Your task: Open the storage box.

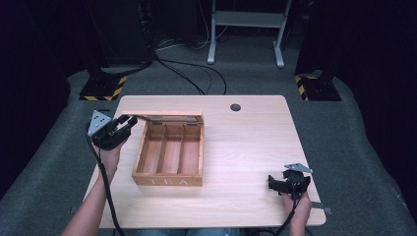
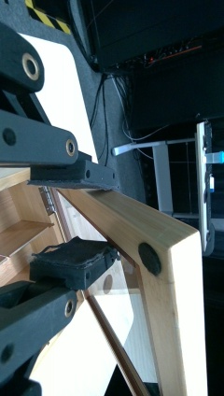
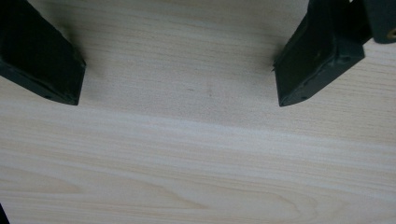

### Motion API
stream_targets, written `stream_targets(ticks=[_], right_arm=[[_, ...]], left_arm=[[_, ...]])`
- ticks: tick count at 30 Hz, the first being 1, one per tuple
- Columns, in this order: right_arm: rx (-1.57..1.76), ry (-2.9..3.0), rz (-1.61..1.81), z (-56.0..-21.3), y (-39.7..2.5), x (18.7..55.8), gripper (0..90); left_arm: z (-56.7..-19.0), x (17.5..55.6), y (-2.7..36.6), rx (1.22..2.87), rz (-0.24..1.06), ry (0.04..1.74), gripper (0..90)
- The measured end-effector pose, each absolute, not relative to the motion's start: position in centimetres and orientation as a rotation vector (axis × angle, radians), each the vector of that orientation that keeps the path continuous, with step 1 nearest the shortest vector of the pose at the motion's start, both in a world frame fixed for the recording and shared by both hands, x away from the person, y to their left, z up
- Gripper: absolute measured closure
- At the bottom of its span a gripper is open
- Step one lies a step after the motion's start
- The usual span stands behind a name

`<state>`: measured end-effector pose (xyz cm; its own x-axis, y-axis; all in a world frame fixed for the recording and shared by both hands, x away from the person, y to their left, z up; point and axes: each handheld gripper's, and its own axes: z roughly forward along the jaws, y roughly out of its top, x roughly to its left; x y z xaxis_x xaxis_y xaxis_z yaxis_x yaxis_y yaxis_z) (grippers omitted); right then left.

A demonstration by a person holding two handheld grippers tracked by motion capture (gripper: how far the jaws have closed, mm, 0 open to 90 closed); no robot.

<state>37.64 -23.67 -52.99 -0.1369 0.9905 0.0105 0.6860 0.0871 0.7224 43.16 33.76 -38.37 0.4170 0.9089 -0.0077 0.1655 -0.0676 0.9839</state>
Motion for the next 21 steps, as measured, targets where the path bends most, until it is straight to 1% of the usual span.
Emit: stream_targets(ticks=[21], right_arm=[[1.646,1.879,0.813,-52.99,-23.67,37.64,1.3]], left_arm=[[-38.40,43.08,33.80,1.539,0.814,0.987,62.7]])
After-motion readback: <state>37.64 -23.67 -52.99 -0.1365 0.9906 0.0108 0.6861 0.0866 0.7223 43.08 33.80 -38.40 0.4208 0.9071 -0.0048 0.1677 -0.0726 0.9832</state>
